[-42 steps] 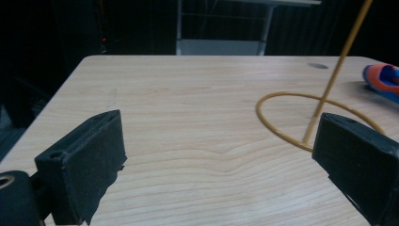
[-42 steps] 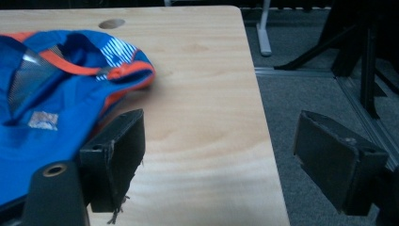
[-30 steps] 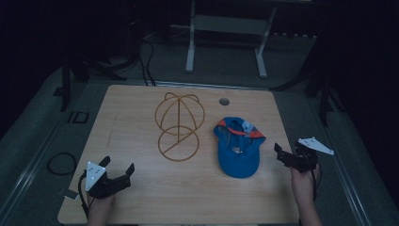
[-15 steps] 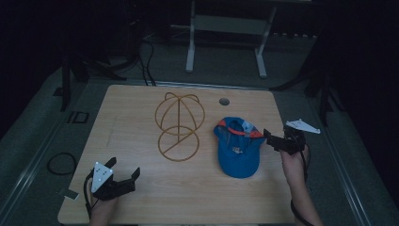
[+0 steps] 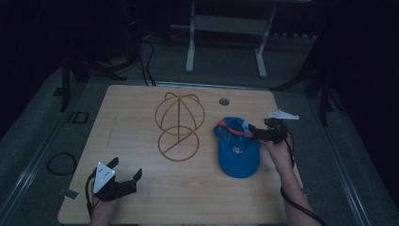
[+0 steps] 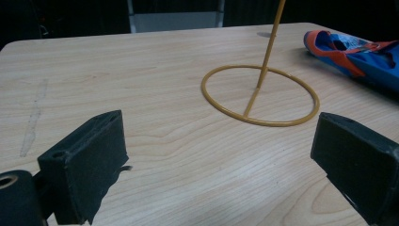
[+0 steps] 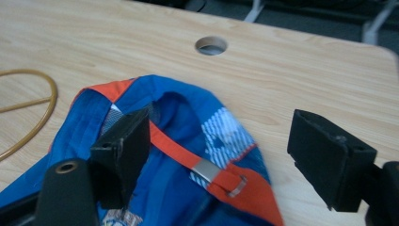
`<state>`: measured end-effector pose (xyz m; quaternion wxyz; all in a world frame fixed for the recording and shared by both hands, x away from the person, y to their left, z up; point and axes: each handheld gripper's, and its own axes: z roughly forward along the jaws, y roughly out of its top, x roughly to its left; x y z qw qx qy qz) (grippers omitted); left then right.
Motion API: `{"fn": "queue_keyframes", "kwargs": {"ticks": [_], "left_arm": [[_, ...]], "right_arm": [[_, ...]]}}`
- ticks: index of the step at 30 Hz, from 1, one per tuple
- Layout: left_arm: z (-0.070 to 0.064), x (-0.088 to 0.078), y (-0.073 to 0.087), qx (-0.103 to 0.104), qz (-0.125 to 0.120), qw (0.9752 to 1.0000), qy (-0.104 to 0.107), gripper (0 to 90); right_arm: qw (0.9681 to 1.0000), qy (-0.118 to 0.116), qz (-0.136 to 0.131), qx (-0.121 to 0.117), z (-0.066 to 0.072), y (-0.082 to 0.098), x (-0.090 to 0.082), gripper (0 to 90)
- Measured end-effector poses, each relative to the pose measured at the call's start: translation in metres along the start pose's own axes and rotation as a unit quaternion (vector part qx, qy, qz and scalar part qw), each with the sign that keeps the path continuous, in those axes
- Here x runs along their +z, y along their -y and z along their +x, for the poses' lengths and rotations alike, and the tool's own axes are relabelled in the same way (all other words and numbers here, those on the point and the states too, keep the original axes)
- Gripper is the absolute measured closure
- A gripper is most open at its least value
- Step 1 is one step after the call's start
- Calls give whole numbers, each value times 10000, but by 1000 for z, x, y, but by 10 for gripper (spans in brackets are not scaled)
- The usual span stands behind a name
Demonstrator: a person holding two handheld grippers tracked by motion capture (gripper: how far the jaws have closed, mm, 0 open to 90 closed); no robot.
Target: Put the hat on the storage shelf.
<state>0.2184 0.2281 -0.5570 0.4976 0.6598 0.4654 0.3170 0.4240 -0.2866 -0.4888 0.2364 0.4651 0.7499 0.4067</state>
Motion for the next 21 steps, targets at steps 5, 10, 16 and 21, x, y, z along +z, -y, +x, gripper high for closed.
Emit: {"fn": "queue_keyframes", "kwargs": {"ticks": [5,10,16,21], "left_arm": [[0,1,1,3,10,10000,6,43],[-1,0,0,8,-1,10000,22,44],[-2,0,1,32,-6,10000,39,49],[-2,0,1,-33,39,10000,81,49]], "right_arm": [[9997,6,237,-46,2,-1,25,232],[9992,43,394,13,-4,-1,46,274],[9984,106,557,42,-7,-2,65,323],[9965,100,816,122,-11,3,78,329]]}}
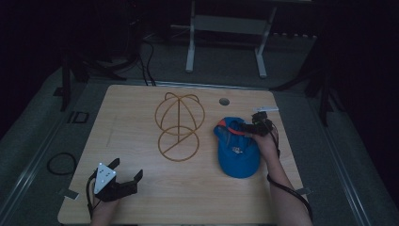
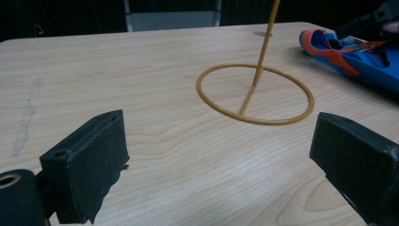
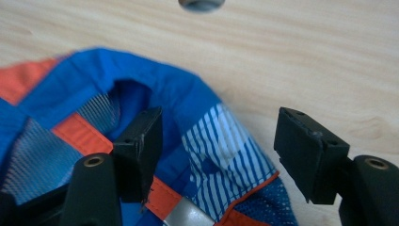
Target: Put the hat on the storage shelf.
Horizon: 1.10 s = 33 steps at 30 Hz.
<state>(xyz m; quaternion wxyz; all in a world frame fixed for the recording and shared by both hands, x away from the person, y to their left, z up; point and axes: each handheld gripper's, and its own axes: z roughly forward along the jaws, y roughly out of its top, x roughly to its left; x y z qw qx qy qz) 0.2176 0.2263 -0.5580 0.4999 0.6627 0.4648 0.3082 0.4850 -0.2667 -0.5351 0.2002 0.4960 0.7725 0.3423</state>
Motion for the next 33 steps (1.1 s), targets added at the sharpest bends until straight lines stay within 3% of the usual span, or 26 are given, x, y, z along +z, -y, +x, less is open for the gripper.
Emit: {"fn": "queue_keyframes", "kwargs": {"ticks": [4,8,13,19,25,31,33], "left_arm": [[-1,0,0,0,8,10000,11,49],[0,1,0,-23,16,10000,22,49],[0,1,0,-34,24,10000,-9,49],[0,1,1,-52,35,10000,4,49],[0,2,1,-55,45,10000,3,49],[0,1,1,-27,59,10000,13,49],[0,1,0,-50,40,10000,8,49]], "right_arm": [[9998,16,206,-37,-1,6,9,346],[9992,75,350,-194,0,9,12,420],[9987,137,434,-218,-1,10,14,486],[9984,72,418,-362,1,10,13,602],[9980,164,411,-456,3,10,13,824],[9968,324,424,-603,8,10,12,883],[9974,322,286,-573,9,10,8,886]]}}
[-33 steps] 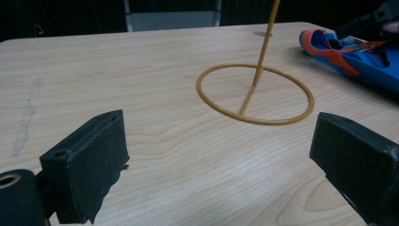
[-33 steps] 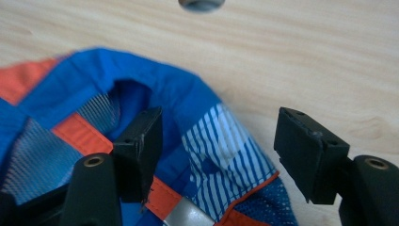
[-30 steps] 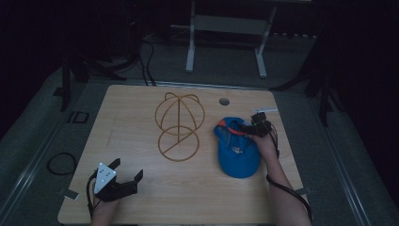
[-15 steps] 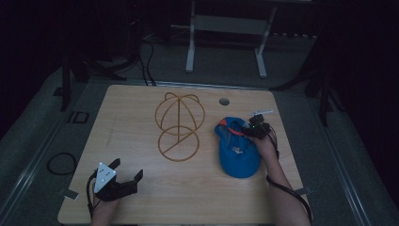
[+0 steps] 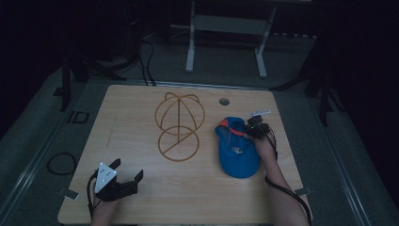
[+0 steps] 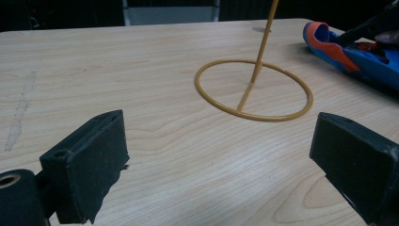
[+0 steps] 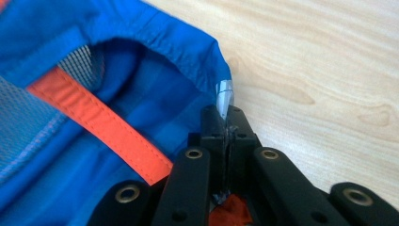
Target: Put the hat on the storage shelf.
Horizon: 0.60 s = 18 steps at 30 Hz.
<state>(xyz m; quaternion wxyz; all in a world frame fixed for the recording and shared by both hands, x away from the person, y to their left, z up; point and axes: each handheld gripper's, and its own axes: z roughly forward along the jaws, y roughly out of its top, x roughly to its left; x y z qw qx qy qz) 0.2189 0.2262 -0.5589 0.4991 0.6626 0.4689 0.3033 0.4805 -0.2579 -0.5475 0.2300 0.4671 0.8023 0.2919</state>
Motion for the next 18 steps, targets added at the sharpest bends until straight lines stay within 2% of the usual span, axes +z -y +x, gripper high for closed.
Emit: {"fn": "queue_keyframes", "kwargs": {"ticks": [4,6,18], "left_arm": [[1,0,0,-14,7,10000,-12,49],[0,0,0,-16,-7,10000,7,49],[0,-1,-1,-9,4,10000,1,49]], "right_arm": [[9998,34,-206,-35,2,-6,-12,887],[9995,80,-283,-130,3,-10,-19,887],[9961,16,-848,-226,8,-32,-64,888]]}}
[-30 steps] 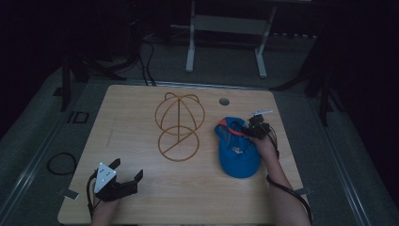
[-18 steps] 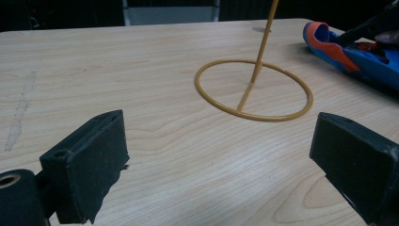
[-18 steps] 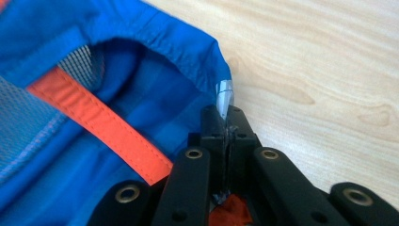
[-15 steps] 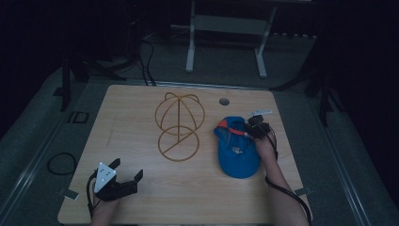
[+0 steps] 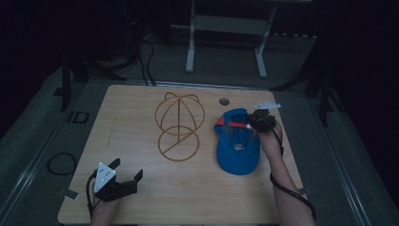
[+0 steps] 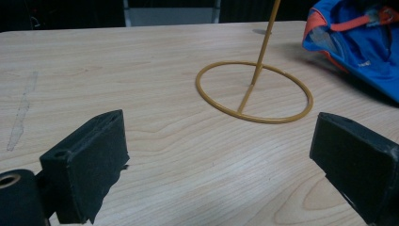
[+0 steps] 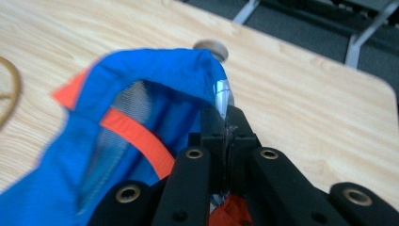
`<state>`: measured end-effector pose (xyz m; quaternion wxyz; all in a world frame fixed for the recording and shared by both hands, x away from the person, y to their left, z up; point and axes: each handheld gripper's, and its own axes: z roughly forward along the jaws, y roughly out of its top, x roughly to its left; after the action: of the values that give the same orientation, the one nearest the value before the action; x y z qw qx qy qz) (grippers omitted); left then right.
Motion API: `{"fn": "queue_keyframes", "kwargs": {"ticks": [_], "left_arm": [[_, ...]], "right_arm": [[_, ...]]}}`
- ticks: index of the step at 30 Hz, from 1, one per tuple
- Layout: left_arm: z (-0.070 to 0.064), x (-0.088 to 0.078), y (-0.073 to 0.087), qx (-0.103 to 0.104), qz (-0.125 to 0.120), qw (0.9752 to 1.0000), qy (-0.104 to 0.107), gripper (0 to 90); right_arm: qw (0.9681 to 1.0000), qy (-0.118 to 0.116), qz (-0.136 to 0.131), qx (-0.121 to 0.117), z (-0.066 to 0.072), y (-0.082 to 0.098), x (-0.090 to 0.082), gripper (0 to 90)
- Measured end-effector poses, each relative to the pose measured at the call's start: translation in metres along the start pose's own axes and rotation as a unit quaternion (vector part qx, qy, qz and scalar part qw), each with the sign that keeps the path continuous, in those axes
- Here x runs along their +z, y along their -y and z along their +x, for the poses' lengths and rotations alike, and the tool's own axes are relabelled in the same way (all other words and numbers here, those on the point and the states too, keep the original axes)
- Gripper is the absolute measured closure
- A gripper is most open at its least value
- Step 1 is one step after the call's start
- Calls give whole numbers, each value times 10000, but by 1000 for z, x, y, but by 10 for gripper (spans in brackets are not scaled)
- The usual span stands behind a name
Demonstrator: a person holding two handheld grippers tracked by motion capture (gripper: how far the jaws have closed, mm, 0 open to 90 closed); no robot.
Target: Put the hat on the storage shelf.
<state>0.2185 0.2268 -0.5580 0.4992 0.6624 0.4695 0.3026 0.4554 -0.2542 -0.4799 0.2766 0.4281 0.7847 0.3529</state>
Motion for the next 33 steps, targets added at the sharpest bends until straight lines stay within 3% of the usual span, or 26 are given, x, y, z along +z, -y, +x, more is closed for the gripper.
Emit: {"fn": "queue_keyframes", "kwargs": {"ticks": [10,19,24,33], "left_arm": [[1,0,-1,-33,-11,10000,-17,49],[0,0,-1,-26,18,10000,15,49],[1,0,-1,-178,28,9998,124,49],[-2,0,-6,-117,95,9997,180,49]], "right_arm": [[9989,29,-462,-103,-1,-24,-36,888],[9952,-3,-953,-235,3,-46,-75,887],[9933,28,-1107,-324,5,-57,-93,888],[9897,-6,-1362,-437,10,-67,-120,887]]}}
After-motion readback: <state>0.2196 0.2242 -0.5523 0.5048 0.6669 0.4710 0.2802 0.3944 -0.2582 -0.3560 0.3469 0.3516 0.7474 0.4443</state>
